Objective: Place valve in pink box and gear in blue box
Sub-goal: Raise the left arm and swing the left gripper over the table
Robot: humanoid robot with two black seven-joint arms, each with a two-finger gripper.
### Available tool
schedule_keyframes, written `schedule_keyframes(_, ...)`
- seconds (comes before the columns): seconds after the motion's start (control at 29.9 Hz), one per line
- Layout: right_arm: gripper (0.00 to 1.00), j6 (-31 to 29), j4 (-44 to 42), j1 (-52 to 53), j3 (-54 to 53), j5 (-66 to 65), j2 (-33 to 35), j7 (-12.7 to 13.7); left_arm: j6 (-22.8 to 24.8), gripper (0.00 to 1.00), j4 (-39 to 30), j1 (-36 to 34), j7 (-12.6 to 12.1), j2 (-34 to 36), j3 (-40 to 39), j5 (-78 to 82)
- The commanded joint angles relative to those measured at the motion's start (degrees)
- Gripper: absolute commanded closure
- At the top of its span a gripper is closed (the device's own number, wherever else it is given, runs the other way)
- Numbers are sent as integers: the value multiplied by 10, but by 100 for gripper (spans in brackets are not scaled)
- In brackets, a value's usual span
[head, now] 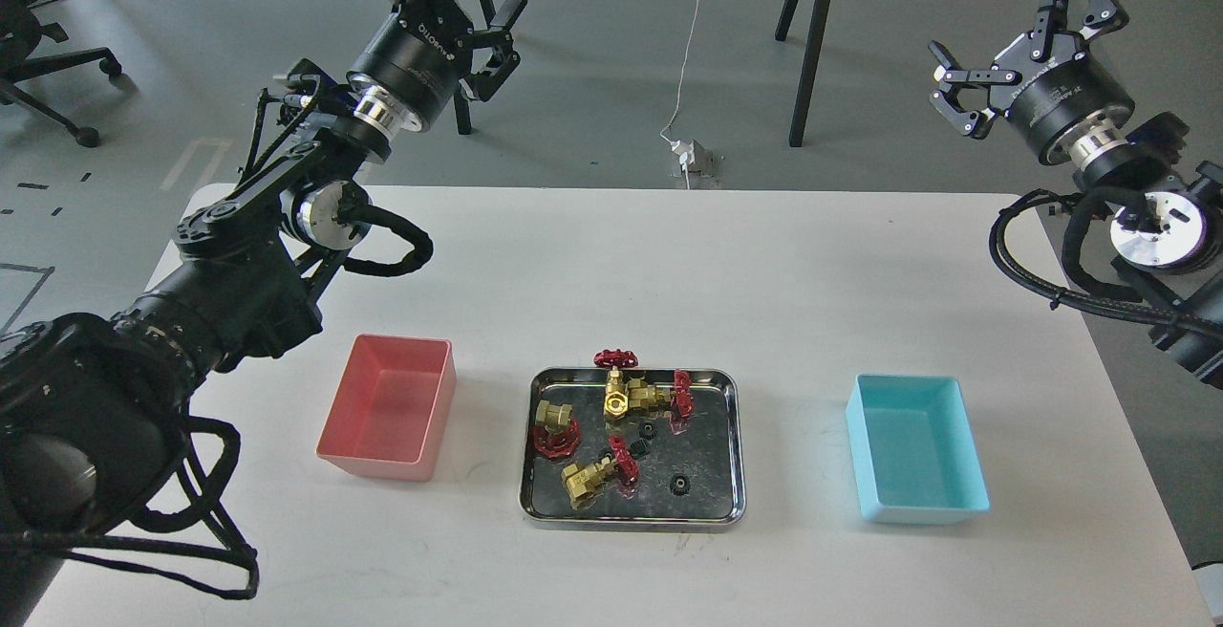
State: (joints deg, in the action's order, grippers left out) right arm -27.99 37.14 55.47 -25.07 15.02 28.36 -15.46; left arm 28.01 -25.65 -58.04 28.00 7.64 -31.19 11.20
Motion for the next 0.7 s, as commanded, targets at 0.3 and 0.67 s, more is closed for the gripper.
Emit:
schedule_keyframes(0.3,1,0,2,49,-38,-64,-9,-3,0,0,-37,20,0,30,-80,-47)
schedule_keyframes(0.67,1,75,4,86,-55,-63,1,-1,0,0,-306,-33,0,168,-13,-9)
